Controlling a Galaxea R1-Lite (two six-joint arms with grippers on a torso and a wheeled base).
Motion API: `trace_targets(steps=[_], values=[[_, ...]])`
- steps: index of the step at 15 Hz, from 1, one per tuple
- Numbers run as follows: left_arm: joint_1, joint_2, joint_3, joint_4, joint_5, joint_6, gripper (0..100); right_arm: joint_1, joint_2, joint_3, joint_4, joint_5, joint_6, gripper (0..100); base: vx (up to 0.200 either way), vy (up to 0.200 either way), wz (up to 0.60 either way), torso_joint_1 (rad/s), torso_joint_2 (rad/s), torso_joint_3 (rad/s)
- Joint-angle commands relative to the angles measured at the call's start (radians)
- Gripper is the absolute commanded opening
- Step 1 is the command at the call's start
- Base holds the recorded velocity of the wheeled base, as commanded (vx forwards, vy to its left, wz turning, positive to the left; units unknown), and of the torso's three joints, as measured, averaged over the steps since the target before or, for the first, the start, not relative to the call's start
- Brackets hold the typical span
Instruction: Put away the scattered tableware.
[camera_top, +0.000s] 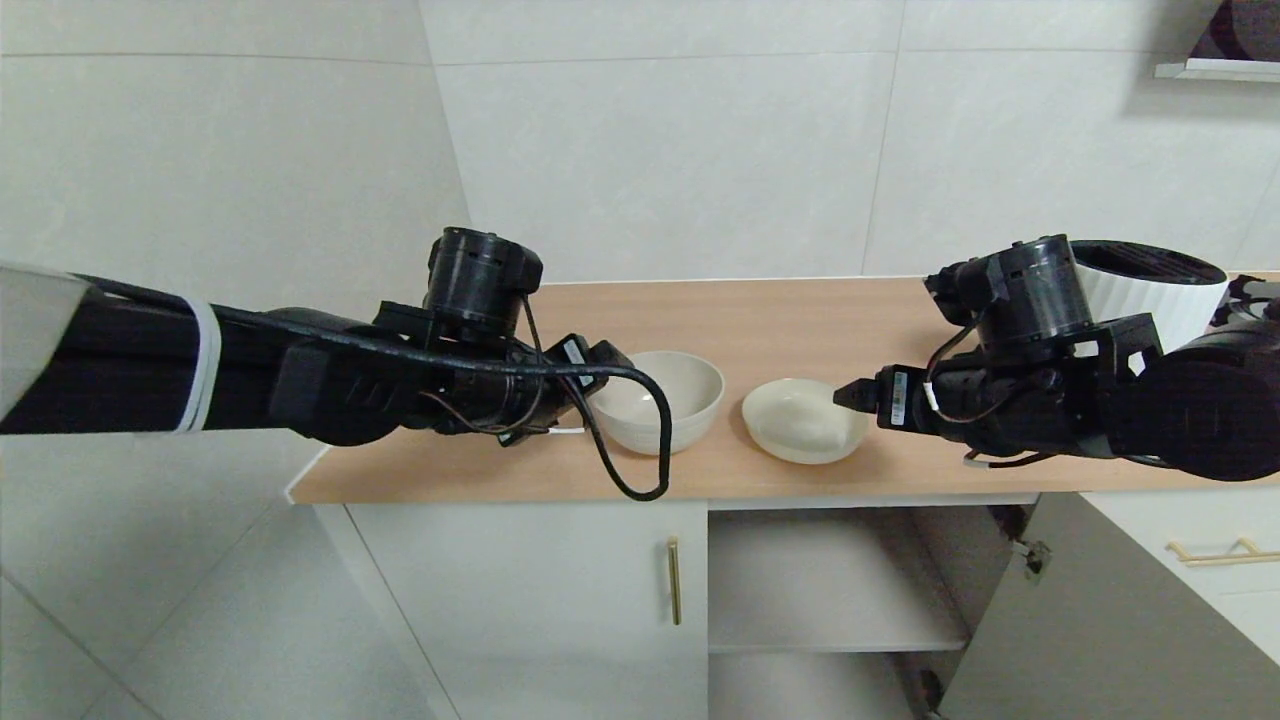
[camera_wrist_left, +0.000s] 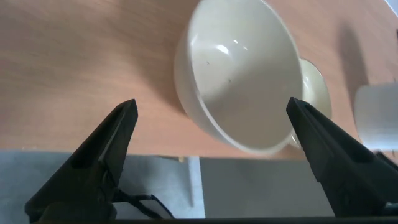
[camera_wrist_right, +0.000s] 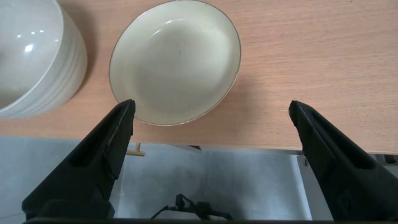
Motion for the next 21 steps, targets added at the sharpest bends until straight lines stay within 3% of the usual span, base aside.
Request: trace_targets(steps=[1, 7, 8, 17, 21], values=[[0.001, 0.054, -0.02, -0.001, 0.011, -0.002, 100, -0.001, -0.002, 0.0, 0.0, 0.001, 0.001, 100, 0.0, 0.0, 0.0, 0.0, 0.0, 0.0], [0.006, 0.082, -0.026, -0.001, 0.016, -0.002, 100, -0.001, -0.002, 0.0, -0.001, -0.001, 0.001, 100, 0.0, 0.0, 0.0, 0.0, 0.0, 0.0], [0.006, 0.082, -0.026, -0.001, 0.016, -0.002, 0, -0.001, -0.002, 0.0, 0.0, -0.001, 0.001, 100, 0.0, 0.0, 0.0, 0.0, 0.0, 0.0], [0.006, 0.042, -0.017, 0.0, 0.014, -0.001, 0, -0.001, 0.005, -0.009, -0.001, -0.009, 0.001, 100, 0.0, 0.0, 0.0, 0.0, 0.0, 0.0], [0.006, 0.028, -0.011, 0.011, 0.013, -0.001, 0, -0.001, 0.128, -0.055, -0.004, -0.133, 0.001, 100, 0.0, 0.0, 0.0, 0.0, 0.0, 0.0]])
